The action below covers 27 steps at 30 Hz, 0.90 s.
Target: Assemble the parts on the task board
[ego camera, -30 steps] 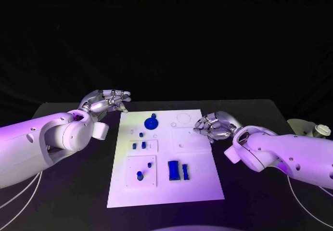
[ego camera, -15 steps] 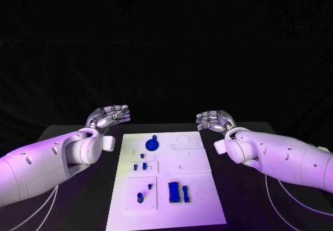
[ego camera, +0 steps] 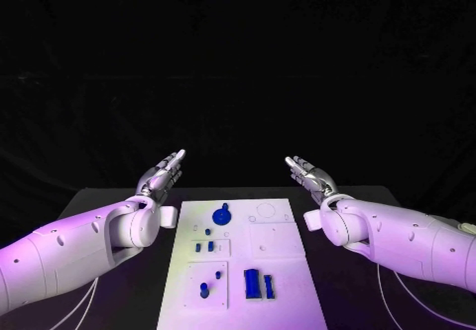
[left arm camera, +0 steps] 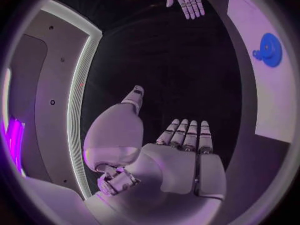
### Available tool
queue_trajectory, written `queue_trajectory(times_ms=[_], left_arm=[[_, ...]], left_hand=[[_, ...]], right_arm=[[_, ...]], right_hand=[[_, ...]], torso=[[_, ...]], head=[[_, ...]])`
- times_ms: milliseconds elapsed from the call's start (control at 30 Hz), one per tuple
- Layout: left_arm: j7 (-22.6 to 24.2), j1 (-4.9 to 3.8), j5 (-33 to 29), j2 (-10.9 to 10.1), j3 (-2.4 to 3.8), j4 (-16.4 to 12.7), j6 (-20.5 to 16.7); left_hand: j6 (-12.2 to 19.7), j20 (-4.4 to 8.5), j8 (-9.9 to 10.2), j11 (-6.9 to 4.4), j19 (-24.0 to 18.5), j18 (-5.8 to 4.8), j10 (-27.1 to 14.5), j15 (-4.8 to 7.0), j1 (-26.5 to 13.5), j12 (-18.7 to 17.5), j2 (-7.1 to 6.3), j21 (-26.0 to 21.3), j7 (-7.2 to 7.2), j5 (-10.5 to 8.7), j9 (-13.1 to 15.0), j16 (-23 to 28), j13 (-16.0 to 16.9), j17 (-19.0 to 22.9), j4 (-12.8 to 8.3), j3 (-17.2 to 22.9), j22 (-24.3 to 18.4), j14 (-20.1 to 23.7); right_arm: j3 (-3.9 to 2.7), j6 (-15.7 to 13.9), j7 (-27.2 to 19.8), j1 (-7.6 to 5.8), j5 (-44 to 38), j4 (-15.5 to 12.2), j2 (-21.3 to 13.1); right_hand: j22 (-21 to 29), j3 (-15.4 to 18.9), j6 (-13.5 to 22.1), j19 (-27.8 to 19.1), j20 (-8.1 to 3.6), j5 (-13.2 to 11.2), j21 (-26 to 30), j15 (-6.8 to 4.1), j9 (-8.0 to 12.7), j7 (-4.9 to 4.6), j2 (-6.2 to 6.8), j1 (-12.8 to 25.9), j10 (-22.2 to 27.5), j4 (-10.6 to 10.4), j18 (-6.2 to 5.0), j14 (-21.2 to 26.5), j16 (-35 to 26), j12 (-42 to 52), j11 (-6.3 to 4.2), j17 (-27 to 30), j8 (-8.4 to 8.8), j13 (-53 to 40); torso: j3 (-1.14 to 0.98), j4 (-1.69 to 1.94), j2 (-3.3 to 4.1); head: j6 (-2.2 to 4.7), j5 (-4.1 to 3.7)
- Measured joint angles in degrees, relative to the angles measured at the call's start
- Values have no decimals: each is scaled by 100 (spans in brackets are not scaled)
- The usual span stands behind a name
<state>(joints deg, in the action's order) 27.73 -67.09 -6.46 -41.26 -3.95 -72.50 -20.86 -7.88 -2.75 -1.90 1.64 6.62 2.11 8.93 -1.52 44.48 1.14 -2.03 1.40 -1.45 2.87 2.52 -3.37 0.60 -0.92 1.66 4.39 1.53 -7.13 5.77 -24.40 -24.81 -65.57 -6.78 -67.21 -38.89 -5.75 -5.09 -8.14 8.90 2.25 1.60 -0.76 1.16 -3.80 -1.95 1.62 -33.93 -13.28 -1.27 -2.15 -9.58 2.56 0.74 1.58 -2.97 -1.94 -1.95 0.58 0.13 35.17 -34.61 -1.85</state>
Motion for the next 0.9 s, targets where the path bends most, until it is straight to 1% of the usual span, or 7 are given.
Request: queue_trajectory(times_ms=[67,100,167,333,567,667,900], left_arm=[[0,97,35,-50,62,-241,-165],[3,166,63,-88,108,-417,-298],[13,277,112,-145,174,-695,-523],[33,521,252,-251,295,-1284,-1138],[68,689,433,-342,382,-1700,-1859],[79,695,481,-345,387,-1727,-2022],[95,695,540,-348,388,-1729,-2193]], left_hand=[[215,74,58,-45,-180,-15,-244,39,-1156,-10,55,-24,40,-76,-69,94,-17,26,-43,-120,-42,197],[300,103,74,-64,-248,-86,-341,56,-1634,-34,79,-31,56,-110,-99,130,-23,34,-60,-167,-57,275],[453,164,95,-95,-367,-89,-514,89,-2516,-49,118,-67,85,-164,-146,196,-33,53,-103,-246,-86,411],[613,236,128,-144,-499,-89,-689,119,-3495,-74,161,-94,127,-220,-199,255,-42,71,-127,-329,-120,560],[710,260,145,-159,-575,-88,-804,149,-4154,-77,191,-94,139,-247,-234,299,-51,81,-150,-384,-136,632],[746,285,171,-164,-632,-176,-872,150,-4412,-76,203,-120,158,-267,-244,298,-53,85,-174,-408,-145,692],[745,285,172,-164,-632,-175,-872,150,-4418,-77,203,-120,157,-267,-248,298,-56,87,-174,-408,-148,692]], right_arm=[[-79,-126,-14,64,38,-278,-71],[-137,-225,-28,108,69,-478,-124],[-229,-399,-57,185,121,-808,-211],[-412,-895,-152,369,277,-1563,-396],[-557,-1525,-287,520,498,-2182,-559],[-572,-1691,-327,536,565,-2256,-577],[-573,-1869,-375,539,654,-2264,-581]], right_hand=[[162,144,230,-251,-65,-45,2,-32,107,54,-47,939,375,35,1,270,-70,0,-44,84,55,55],[224,198,315,-345,-88,-51,26,-46,147,77,-64,1298,515,49,15,372,-97,-10,-61,115,74,76],[335,295,474,-513,-132,-85,27,-67,220,111,-95,1958,771,73,90,555,-134,-29,-95,172,88,113],[457,383,642,-698,-189,-116,27,-100,300,165,-130,2687,1051,103,90,748,-178,-29,-127,237,122,156],[550,474,769,-846,-222,-132,49,-112,362,187,-157,3286,1278,127,139,907,-232,-51,-157,280,167,182],[566,485,793,-864,-223,-142,49,-117,373,195,-167,3355,1298,127,177,929,-236,-52,-158,290,176,188],[570,485,793,-864,-223,-142,49,-117,375,195,-160,3362,1298,127,176,929,-237,-51,-158,292,176,190]], torso=[[-13,-3,-82],[-21,-4,-136],[-31,-7,-209],[-49,-12,-330],[-57,-13,-386],[-57,-13,-392],[-58,-13,-398]], head=[[7,48],[12,77],[18,118],[22,173],[24,183],[24,184],[24,184]])
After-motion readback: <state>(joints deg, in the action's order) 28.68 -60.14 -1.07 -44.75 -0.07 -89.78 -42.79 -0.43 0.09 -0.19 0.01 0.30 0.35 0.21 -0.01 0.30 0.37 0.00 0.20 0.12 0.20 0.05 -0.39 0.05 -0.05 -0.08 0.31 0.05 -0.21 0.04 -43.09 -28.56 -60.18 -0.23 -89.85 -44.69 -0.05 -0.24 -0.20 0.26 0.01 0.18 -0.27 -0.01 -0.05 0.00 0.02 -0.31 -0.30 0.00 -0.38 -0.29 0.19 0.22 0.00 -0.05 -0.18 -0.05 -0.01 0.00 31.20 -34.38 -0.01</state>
